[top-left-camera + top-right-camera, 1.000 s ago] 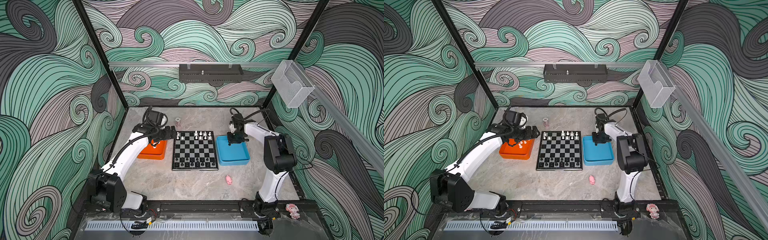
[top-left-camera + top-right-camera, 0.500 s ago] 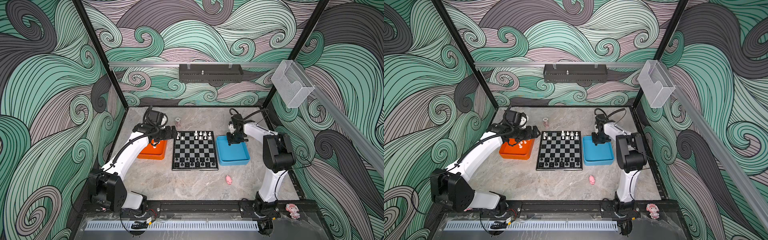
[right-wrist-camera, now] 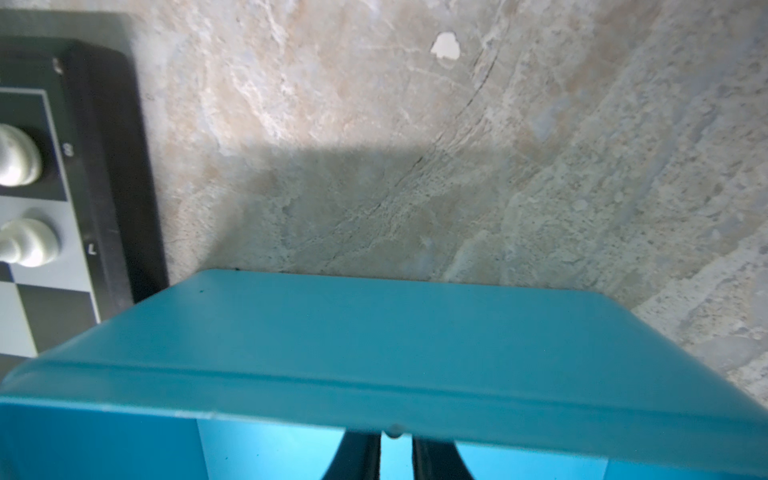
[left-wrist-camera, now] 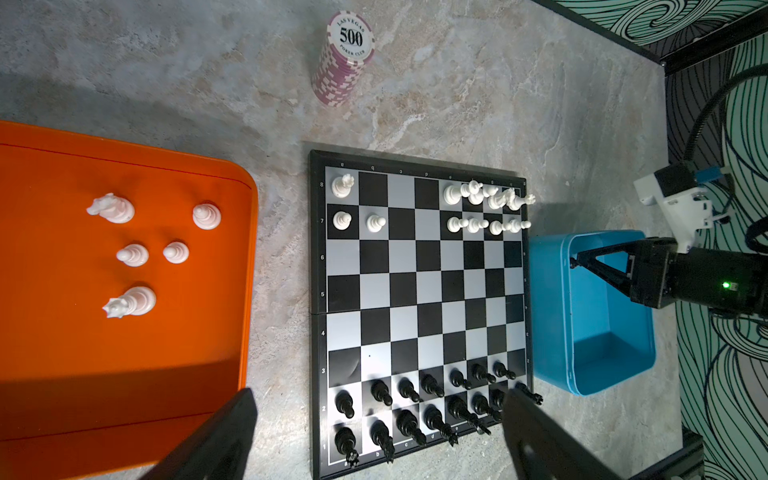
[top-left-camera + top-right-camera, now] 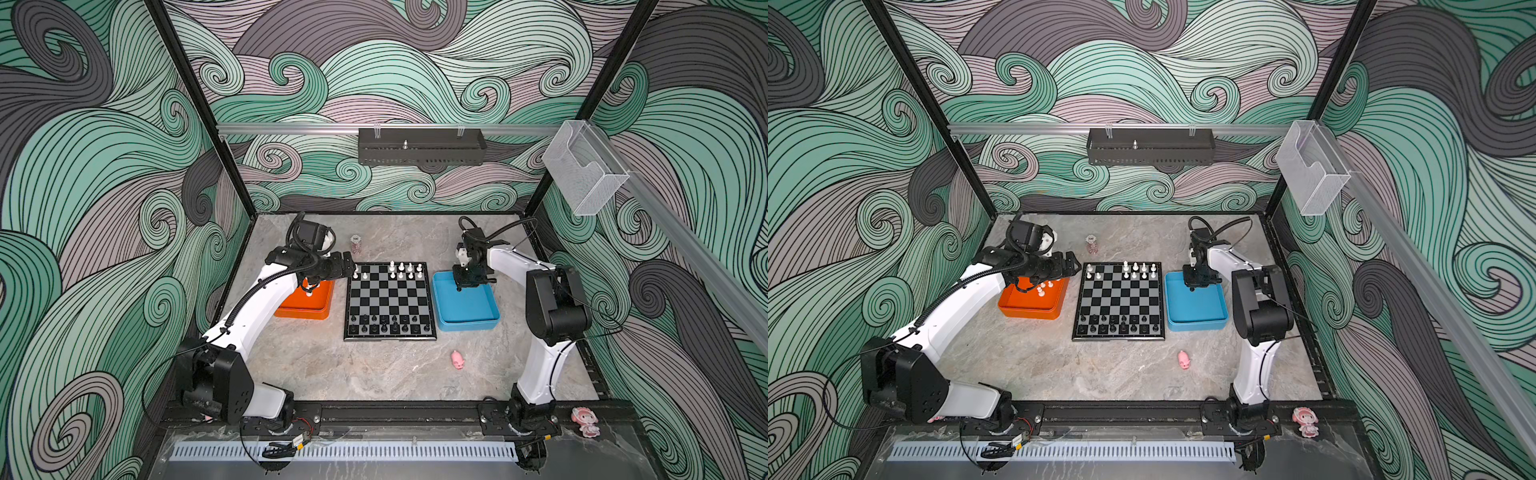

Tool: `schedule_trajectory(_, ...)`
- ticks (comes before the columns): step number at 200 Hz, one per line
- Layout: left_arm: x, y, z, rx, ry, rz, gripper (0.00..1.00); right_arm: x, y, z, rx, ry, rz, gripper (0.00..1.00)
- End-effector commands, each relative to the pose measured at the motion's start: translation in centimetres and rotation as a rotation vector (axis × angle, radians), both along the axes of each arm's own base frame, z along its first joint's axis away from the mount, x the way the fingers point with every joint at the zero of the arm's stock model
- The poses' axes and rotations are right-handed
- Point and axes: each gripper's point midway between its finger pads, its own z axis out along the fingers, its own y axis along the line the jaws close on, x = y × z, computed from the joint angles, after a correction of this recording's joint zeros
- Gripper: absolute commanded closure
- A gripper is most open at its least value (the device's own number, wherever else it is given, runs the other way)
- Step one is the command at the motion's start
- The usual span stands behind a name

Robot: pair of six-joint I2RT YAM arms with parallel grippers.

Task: Set up the chess pieces on the board
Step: 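Lower the right gripper into the blue tray and grasp the black pawn, then lift the black pawn with the right gripper and carry it over the board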

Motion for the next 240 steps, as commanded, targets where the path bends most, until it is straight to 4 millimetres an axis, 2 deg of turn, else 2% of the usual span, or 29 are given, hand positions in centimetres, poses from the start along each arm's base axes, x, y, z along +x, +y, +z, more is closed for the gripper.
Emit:
schedule_trajectory(1,0.8,-0.2,1.4,-0.022,-0.025,0.004,0.06,-0.6,0.2,-1.2,-0.001,0.037,0.007,0.81)
schedule_trajectory(43,0.7,-0.2,1.3,-0.020,-0.023,0.004,0.06,-0.8,0.2,-1.3,-0.002,0.044,0.010,0.79)
schedule_trajectory(91,0.7,-0.1,1.3,-0.020,-0.020,0.005,0.06,-0.8,0.2,-1.3,-0.002,0.046,0.010,0.85)
schedule_trajectory(115,0.6,-0.1,1.2,-0.019,-0.017,0.005,0.06,-0.9,0.3,-0.6,-0.002,0.038,0.015,0.88)
schedule_trajectory(147,0.5,-0.1,1.4,-0.020,-0.020,0.003,0.06,-1.0,0.5,1.5,-0.015,0.004,0.031,0.89)
schedule_trajectory(180,0.2,0.0,1.6,-0.021,-0.020,0.004,0.06,-1.6,1.1,4.7,-0.009,-0.036,0.050,0.89)
schedule_trajectory(218,-0.2,0.1,1.8,-0.026,-0.021,0.008,0.06,-3.9,3.3,8.2,0.016,-0.086,0.108,0.89)
schedule_trajectory(240,-0.5,0.2,1.7,-0.027,-0.022,0.011,0.06,-5.8,5.8,9.3,0.044,-0.102,0.167,0.89)
